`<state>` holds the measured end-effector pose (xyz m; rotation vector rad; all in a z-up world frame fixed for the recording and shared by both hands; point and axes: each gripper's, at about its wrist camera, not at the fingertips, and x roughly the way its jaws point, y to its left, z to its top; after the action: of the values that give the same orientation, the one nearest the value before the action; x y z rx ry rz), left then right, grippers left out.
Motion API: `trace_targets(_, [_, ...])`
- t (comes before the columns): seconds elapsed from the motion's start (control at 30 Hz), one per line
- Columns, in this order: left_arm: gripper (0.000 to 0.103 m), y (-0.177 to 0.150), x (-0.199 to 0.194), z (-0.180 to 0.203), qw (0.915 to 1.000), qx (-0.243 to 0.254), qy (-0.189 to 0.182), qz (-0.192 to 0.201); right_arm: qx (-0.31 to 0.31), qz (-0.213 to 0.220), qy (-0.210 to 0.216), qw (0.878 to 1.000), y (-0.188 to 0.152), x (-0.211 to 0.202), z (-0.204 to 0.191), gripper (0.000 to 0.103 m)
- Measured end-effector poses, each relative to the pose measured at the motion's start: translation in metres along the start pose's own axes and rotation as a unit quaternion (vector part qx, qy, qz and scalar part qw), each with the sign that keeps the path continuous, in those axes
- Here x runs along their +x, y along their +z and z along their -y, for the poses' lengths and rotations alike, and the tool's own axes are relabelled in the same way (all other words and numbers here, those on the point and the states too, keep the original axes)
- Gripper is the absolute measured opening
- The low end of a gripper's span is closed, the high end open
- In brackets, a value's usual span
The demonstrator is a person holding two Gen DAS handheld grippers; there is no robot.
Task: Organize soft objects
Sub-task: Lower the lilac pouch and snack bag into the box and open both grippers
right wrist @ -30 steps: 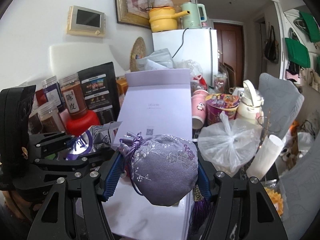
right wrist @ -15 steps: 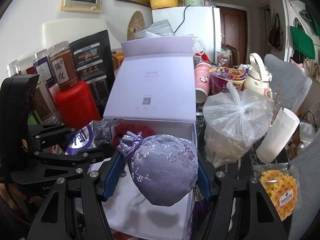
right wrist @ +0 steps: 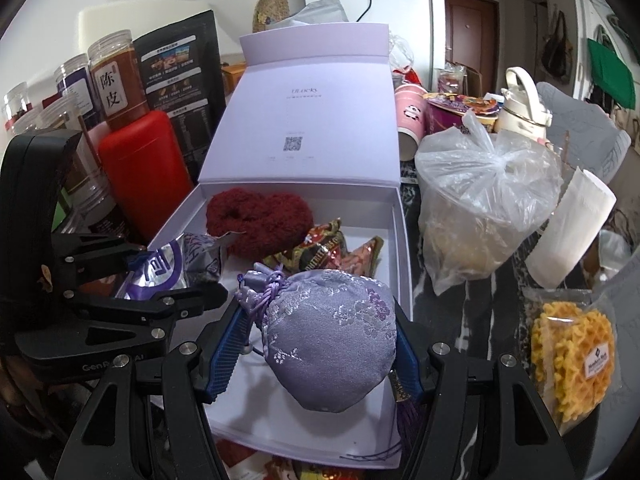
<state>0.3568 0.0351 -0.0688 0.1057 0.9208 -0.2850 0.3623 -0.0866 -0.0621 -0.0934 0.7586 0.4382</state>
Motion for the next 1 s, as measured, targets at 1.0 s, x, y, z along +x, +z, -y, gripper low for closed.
trace_targets(1.0, [0.063, 0.006, 0.009, 0.009, 0.9965, -0.007, 0.071, -0.044, 0.007, -0.009, -0.045, 0.999, 0.0, -0.009, 0.0, 0.086])
